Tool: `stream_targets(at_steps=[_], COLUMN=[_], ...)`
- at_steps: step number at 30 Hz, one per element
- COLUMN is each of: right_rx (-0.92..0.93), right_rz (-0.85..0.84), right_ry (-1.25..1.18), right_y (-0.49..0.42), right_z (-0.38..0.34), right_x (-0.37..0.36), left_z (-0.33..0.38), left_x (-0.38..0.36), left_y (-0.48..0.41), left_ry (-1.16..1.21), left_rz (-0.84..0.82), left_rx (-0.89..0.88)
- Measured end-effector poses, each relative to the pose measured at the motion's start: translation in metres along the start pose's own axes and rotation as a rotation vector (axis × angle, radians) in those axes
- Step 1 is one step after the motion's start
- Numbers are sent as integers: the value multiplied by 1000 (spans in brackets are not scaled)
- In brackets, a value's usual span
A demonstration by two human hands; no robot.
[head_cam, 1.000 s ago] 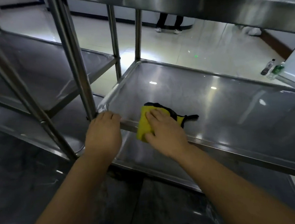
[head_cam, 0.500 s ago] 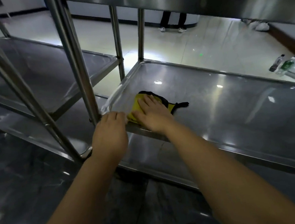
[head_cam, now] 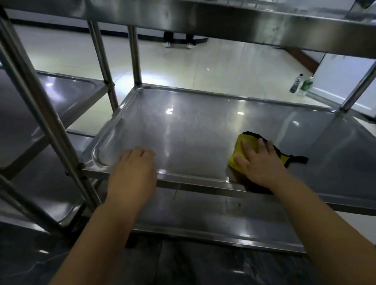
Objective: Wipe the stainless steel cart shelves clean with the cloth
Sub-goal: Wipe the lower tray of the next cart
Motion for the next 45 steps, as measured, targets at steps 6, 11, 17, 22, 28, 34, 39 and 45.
stream_targets(at_steps=[6,11,17,22,28,34,39,45], right_rx=[138,418,615,617,448,218,-9,-319], right_rz=[-19,-26,-44,-9,13,20,14,-8], right_ry=[-84,-115,-126,-147,-160,-138,-114,-68], right_y=[-22,-47,-63,-67,-79,-79,-62,-16], right_z=[-107,-222,-299,-281,-184,-23,119,260], right_x=[4,11,15,12,7,5,2,2], left_z=[-39,-58,-67,-57,2,83,144,208], left_x=[13,23,28,21,-8,-44,-74,-98], left_y=[5,18,32,21,0,-9,-21,-42], left_ry=[-8,-67,-79,-79,41,119,184,211], left_rz=[18,9,43,26,-32,-68,-99,-138], left_rx=[140,167,229,213,119,-101,-222,-314])
Point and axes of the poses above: each hand's wrist, its own y-axis away from the middle knuckle, its own x-axis out of the back of the hand, z = x × y, the point moved 3 cm from there along -y, towards the middle knuckle, and after that the axes turned 5 degrees about y, right-handed, at the moved point
